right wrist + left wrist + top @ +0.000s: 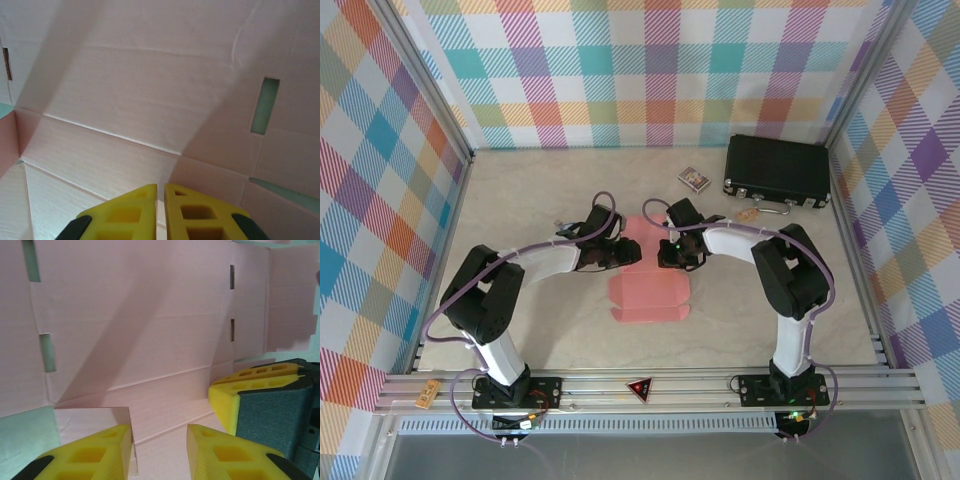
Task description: Fold the paper box
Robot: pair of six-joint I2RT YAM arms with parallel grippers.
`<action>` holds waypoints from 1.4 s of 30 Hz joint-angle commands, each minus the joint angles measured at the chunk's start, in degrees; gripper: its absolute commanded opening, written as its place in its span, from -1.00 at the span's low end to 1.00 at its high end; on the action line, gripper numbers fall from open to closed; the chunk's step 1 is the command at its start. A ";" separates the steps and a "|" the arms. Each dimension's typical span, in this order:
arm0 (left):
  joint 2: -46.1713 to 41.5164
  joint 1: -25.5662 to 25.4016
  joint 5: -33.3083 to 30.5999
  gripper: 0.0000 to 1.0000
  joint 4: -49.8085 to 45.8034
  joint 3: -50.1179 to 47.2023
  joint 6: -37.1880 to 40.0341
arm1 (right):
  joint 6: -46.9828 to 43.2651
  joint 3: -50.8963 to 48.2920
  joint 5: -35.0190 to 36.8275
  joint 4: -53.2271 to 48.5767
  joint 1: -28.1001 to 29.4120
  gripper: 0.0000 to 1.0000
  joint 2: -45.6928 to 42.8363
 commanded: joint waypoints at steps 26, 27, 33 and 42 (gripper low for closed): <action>8.97 -8.92 -10.04 -1.00 -9.08 10.90 4.53 | 2.20 -12.31 1.24 3.16 -9.46 -0.30 -15.18; 9.63 -8.92 -10.30 -1.00 -9.04 10.99 4.53 | 2.33 -12.41 0.97 3.48 -9.44 -0.27 -14.93; 10.95 -8.92 -11.37 -1.00 -9.48 9.60 4.55 | 2.63 -11.98 -1.41 4.60 -9.63 -0.19 -11.90; 10.86 -8.92 -11.91 -1.00 -9.61 8.00 4.49 | 2.92 -11.85 -2.99 5.88 -9.63 -0.10 -9.69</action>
